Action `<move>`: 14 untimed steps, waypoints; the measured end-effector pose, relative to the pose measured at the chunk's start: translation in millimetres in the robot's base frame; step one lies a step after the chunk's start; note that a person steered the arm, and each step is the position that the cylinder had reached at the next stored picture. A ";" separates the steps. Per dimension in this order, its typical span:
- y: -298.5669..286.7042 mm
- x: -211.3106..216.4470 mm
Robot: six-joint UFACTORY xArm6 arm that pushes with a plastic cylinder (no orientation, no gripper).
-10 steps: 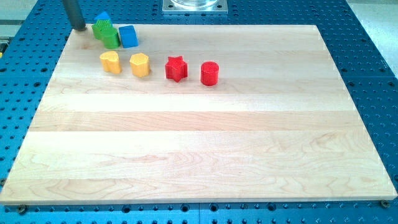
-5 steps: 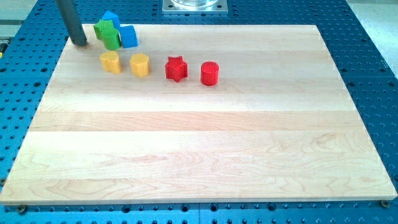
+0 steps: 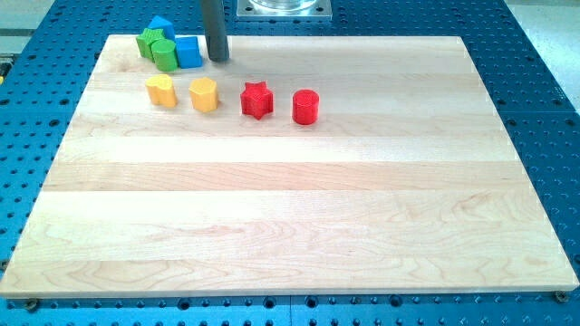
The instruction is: Place the cube at the left of the heart
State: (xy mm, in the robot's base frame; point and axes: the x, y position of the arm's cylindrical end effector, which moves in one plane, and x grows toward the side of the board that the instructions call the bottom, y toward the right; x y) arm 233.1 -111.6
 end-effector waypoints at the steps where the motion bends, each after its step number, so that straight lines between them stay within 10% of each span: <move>1: -3.1 -25.4; 14: -107.9 57.5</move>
State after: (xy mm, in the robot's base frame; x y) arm 290.6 -219.5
